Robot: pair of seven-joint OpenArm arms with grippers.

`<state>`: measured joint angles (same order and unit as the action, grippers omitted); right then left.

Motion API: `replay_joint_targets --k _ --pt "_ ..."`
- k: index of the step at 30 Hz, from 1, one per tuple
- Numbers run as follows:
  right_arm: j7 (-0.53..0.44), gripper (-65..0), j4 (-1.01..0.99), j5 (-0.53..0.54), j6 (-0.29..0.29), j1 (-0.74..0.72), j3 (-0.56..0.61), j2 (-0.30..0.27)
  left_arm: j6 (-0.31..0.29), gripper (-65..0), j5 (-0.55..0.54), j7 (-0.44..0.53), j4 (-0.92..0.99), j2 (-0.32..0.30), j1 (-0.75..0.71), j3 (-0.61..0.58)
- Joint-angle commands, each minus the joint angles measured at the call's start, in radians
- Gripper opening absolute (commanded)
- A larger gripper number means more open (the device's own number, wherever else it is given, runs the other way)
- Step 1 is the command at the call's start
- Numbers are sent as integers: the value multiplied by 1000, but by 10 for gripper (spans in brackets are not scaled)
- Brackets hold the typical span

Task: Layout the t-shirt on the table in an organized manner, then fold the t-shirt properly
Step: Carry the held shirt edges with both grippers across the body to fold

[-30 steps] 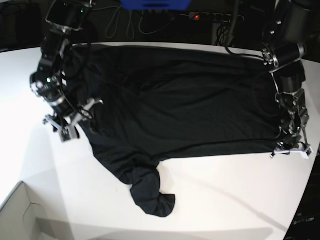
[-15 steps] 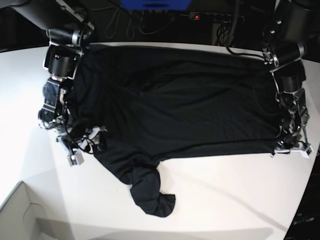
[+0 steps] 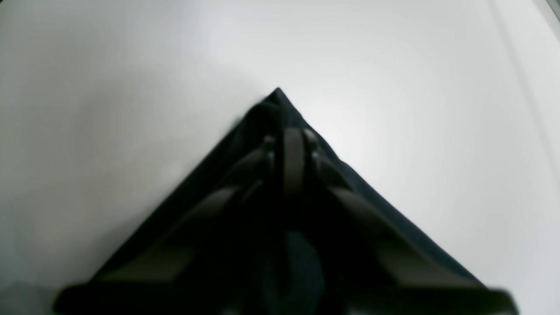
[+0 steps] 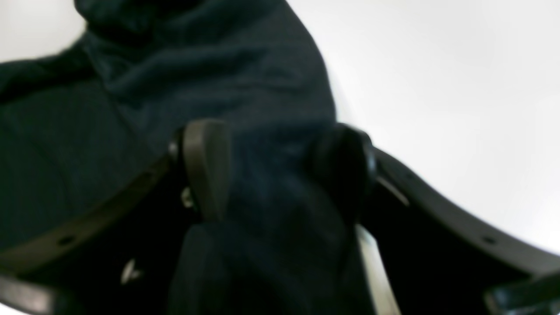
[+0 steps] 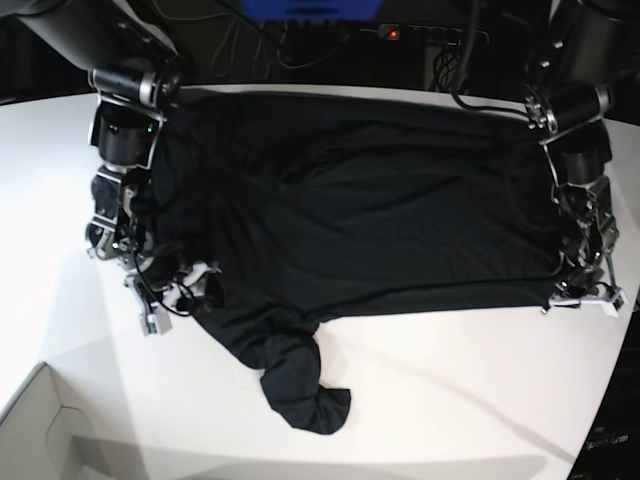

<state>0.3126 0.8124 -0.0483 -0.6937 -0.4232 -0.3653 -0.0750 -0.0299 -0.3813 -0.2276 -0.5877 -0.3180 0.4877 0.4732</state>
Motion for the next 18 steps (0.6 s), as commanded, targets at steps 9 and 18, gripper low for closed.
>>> replay_joint_targets --k 9,18 --pt "20 -650 -18 -5 -4 -38 2 -10 -9 -650 -5 23 -22 -19 27 0" --pt "64 -650 269 -2 -4 79 -1 -4 -3 -650 -75 -135 -254 -25 -16 8"
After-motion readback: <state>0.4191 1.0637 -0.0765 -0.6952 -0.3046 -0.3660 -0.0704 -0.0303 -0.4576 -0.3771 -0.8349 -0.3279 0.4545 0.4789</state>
